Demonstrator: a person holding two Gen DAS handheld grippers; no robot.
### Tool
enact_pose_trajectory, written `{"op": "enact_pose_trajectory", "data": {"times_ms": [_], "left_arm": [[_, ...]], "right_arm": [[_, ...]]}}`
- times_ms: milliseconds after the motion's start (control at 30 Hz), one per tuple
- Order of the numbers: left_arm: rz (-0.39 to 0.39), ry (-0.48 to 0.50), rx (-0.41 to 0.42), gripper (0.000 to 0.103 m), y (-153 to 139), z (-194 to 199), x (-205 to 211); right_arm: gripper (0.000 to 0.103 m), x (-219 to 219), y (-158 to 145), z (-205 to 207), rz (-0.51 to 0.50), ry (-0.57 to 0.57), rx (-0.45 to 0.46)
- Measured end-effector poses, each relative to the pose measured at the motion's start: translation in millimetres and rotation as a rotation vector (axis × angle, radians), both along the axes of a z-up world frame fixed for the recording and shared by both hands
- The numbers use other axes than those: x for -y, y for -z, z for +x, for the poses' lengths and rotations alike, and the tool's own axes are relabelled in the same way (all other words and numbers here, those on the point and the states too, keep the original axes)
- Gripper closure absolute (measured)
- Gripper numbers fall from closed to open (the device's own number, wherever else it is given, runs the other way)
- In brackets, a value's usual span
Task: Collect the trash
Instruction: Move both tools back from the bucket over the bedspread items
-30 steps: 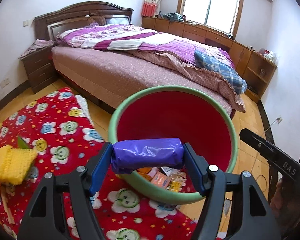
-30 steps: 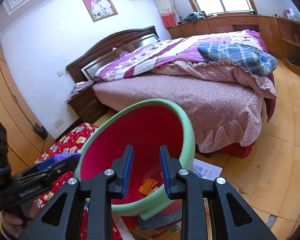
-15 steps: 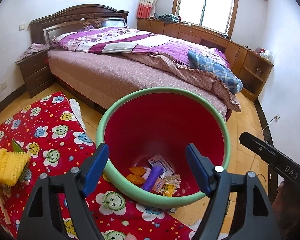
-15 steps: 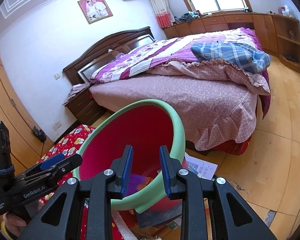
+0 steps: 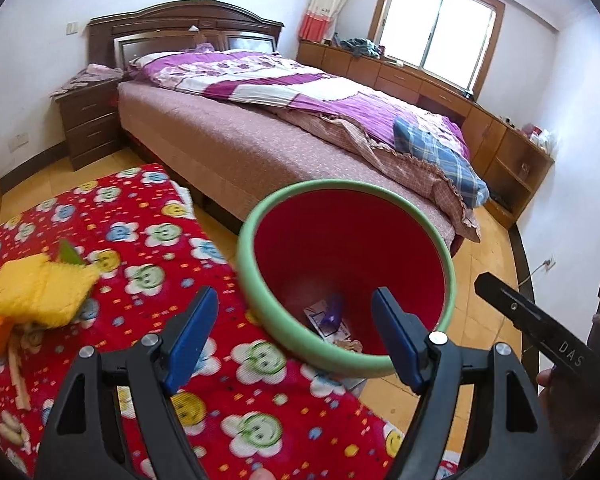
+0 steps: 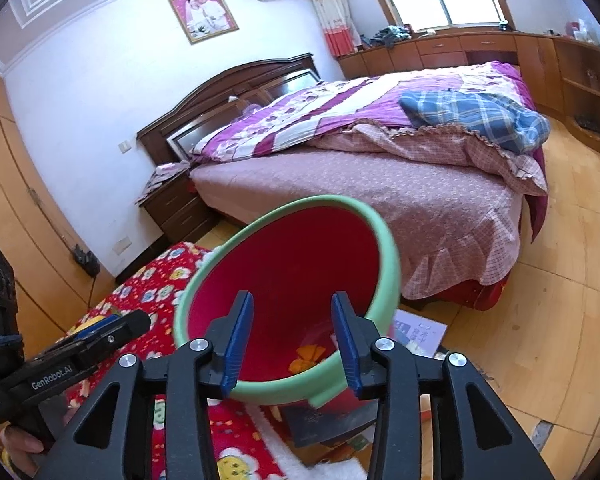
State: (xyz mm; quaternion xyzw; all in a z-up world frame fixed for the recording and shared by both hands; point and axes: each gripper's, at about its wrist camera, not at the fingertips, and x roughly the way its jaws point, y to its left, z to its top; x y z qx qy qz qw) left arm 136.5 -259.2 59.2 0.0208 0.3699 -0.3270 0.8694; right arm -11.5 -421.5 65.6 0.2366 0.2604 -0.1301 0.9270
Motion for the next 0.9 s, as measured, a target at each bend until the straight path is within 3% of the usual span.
{"op": "enact_pose_trajectory", "data": {"times_ms": [900], "left_arm": [[-0.022,-0.279,0.011,0.025,-20,-11,-157]], "right_arm": [[0.059,-104,-11,25,-0.017,-0.205,-0.019]]}}
